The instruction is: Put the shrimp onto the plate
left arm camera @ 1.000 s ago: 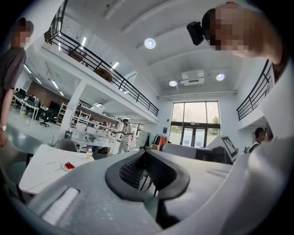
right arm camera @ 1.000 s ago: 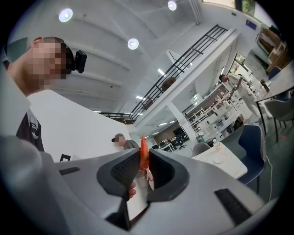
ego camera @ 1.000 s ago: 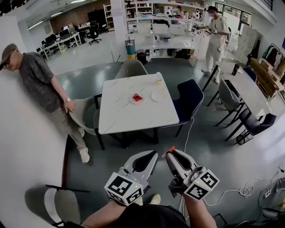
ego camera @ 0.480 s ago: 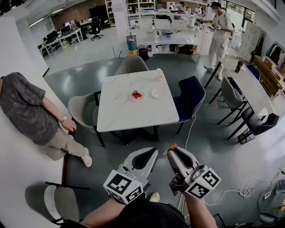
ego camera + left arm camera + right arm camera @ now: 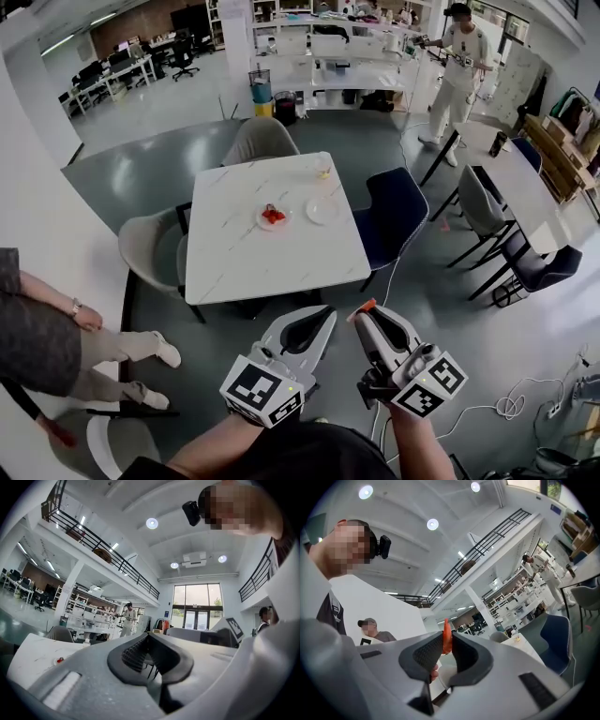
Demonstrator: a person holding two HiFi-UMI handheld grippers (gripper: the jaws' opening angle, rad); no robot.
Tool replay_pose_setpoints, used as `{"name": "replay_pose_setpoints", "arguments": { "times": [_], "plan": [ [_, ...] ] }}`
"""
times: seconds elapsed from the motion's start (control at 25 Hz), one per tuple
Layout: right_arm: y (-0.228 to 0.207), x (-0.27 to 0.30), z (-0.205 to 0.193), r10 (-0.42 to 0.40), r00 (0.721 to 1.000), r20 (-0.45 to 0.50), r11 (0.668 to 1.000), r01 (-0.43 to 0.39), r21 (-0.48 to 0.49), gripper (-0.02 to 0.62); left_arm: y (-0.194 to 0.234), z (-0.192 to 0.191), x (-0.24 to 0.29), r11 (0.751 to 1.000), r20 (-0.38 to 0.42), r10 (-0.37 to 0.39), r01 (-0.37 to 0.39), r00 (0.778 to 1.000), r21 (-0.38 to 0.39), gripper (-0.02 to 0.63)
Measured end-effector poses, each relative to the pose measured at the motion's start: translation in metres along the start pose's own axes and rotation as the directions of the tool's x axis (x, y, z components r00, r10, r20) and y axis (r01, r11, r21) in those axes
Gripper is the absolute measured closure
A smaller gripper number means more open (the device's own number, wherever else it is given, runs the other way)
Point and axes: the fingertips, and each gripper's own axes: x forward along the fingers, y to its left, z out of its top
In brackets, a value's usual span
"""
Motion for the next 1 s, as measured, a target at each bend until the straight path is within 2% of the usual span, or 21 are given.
{"name": "replay_pose_setpoints", "arguments": {
  "times": [0.32,0.6,0.8,1.0],
  "plan": [
    [-0.058,0.082,0.012,-0.058,0.998,0.027,0.998,0.058,-0.012,0.532,0.088,0.013,0.057,0.998,-0.003,-0.053,0.053,0.999,0.018,0.598],
    [-0.107,0.121,0.011,-0.089,0.996,0.019,0.996,0.089,0.002,0.532,0.138,-0.001,0.098,0.998,-0.025,-0.057,0.056,0.998,-0.011,0.598],
    [-0.157,0.149,0.012,-0.087,0.996,-0.002,0.996,0.087,0.025,0.532,0.173,-0.012,0.138,1.000,-0.035,-0.025,0.024,0.999,-0.014,0.598],
    [-0.215,0.181,0.012,-0.051,0.996,-0.066,0.998,0.053,0.029,0.532,0.212,-0.023,0.183,0.999,-0.034,0.044,-0.044,0.998,-0.008,0.598]
  ]
}}
